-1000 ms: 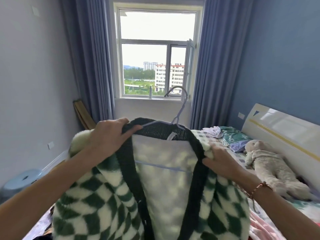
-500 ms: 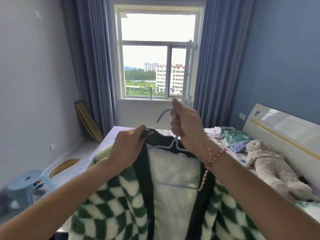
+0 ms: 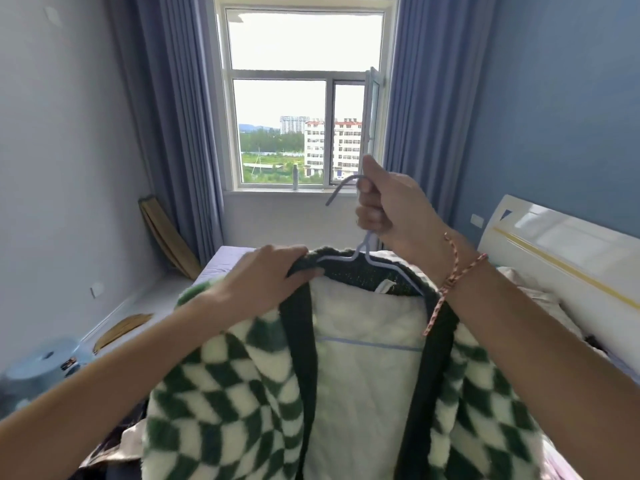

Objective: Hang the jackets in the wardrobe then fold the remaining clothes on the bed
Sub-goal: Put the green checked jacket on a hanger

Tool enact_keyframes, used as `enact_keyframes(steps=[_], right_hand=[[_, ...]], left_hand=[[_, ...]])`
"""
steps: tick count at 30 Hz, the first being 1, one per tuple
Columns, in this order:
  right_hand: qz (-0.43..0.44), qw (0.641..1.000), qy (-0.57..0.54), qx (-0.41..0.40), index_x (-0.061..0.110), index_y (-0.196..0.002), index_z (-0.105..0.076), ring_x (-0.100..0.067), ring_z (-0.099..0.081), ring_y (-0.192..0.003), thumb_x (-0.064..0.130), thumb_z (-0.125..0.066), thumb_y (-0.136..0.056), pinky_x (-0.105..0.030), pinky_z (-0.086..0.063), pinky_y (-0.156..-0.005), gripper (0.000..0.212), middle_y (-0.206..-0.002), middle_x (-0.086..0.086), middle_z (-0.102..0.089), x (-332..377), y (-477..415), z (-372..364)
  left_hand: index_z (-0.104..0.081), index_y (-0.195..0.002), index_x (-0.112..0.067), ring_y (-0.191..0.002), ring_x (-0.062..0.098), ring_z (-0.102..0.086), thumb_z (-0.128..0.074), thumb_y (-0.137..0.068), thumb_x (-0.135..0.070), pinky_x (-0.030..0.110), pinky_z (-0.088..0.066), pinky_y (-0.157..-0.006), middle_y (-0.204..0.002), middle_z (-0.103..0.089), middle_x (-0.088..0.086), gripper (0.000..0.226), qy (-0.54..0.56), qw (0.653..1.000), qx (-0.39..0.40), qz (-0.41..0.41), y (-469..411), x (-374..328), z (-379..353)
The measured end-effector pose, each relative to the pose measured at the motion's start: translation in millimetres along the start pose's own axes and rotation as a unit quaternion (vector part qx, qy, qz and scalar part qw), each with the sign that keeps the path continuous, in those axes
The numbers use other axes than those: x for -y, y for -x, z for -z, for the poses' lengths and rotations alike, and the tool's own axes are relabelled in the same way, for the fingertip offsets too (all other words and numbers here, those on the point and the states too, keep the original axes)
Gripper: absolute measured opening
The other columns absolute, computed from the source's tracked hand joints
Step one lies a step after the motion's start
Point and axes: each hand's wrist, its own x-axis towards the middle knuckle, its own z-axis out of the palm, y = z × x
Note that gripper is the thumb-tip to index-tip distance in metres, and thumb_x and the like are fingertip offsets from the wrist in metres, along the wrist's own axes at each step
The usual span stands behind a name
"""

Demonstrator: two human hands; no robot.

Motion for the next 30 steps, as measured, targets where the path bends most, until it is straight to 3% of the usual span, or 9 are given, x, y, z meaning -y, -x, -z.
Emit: enact_keyframes(steps=[3,5,7,10,14,21,25,28,30], right_hand=[[-0.006,0.99,0.073,0.125,0.007,-0.09,-0.059,-0.013,-0.059,-0.064,0.028,-0.045,-0.094,-0.022,-0.055,-0.067,0.026,-0.069,-0.002,-0.06,12.5,-3.2,22.0],[-0.001,0.962,0.232,0.141,0.012,-0.116,-0.056,-0.013,-0.063,-0.09,0.031,-0.049,-0.089,-0.027,-0.054,-0.087,0.033,-0.102,-0.005,-0.064,5.8,-4.2,48.5],[-0.046,0.903,0.403,0.142,0.017,-0.129,-0.049,-0.011,-0.059,-0.099,0.037,-0.05,-0.089,-0.023,-0.051,-0.084,0.045,-0.119,-0.003,-0.058,-14.8,1.2,73.3],[-0.108,0.839,0.506,0.167,0.009,-0.111,-0.058,-0.018,-0.054,-0.084,0.05,-0.056,-0.082,-0.024,-0.043,-0.07,0.05,-0.095,-0.005,-0.058,-53.9,8.6,98.2],[-0.056,0.832,0.542,0.108,0.003,-0.076,-0.055,-0.014,-0.043,-0.06,0.03,-0.067,-0.084,-0.023,-0.035,-0.056,0.03,-0.067,-0.002,-0.049,-61.8,-4.5,105.6],[0.079,0.745,0.662,-0.015,0.015,-0.067,-0.051,-0.013,-0.049,-0.058,0.043,-0.063,-0.085,-0.021,-0.032,-0.049,0.035,-0.065,0.003,-0.051,24.1,-22.5,85.7],[0.121,0.752,0.645,-0.059,0.003,-0.092,-0.061,-0.011,-0.047,-0.056,0.049,-0.062,-0.083,-0.015,-0.039,-0.049,0.048,-0.069,-0.005,-0.056,96.8,-10.7,71.9],[-0.016,0.797,0.603,-0.03,0.007,-0.104,-0.066,-0.02,-0.061,-0.087,0.075,-0.066,-0.056,-0.032,-0.048,-0.084,0.083,-0.099,-0.007,-0.067,130.6,14.1,91.2],[-0.124,0.806,0.578,0.006,0.018,-0.11,-0.065,-0.019,-0.063,-0.103,0.08,-0.073,-0.027,-0.034,-0.048,-0.093,0.105,-0.108,0.001,-0.069,127.2,37.8,119.2]], left_hand=[[-0.056,-0.088,-0.012,-0.068,0.028,-0.061,-0.042,-0.094,-0.04,0.034,-0.047,-0.062,-0.078,-0.064,0.005,0.033,-0.083,0.993,-0.078,-0.009,-2.5,11.2,-0.2],[-0.055,-0.089,-0.009,-0.068,0.03,-0.061,-0.046,-0.095,-0.031,0.036,-0.047,-0.063,-0.078,-0.061,0.004,0.025,-0.073,0.991,-0.11,0.021,-0.4,22.6,-1.7],[-0.055,-0.088,-0.007,-0.067,0.032,-0.06,-0.052,-0.094,-0.024,0.037,-0.046,-0.062,-0.075,-0.059,0.006,0.018,-0.055,0.988,-0.13,0.056,1.5,35.4,-1.3],[-0.058,-0.089,-0.002,-0.065,0.035,-0.06,-0.054,-0.093,-0.021,0.041,-0.049,-0.061,-0.076,-0.063,0.014,0.021,-0.047,0.982,-0.169,0.067,4.8,46.7,-0.4],[-0.058,-0.09,-0.001,-0.063,0.032,-0.059,-0.05,-0.095,-0.024,0.045,-0.051,-0.062,-0.077,-0.063,0.016,0.025,-0.055,0.982,-0.174,0.054,-0.6,44.9,7.6],[-0.054,-0.093,-0.001,-0.069,0.027,-0.05,-0.039,-0.099,-0.034,0.035,-0.038,-0.067,-0.077,-0.055,0.016,0.037,-0.078,0.966,-0.237,0.063,-56.3,35.7,63.3],[-0.054,-0.1,0.001,-0.077,0.037,-0.056,-0.036,-0.099,-0.036,0.041,-0.042,-0.069,-0.088,-0.059,0.025,0.041,-0.096,0.948,-0.303,0.016,-88.7,26.1,109.9],[-0.055,-0.102,0.002,-0.084,0.039,-0.057,-0.035,-0.099,-0.035,0.04,-0.041,-0.072,-0.093,-0.06,0.026,0.042,-0.084,0.944,-0.32,0.009,-99.6,19.0,121.8],[-0.055,-0.102,0.002,-0.087,0.04,-0.057,-0.037,-0.099,-0.034,0.042,-0.041,-0.075,-0.096,-0.06,0.028,0.04,-0.063,0.948,-0.312,0.02,-100.0,14.9,115.3]])
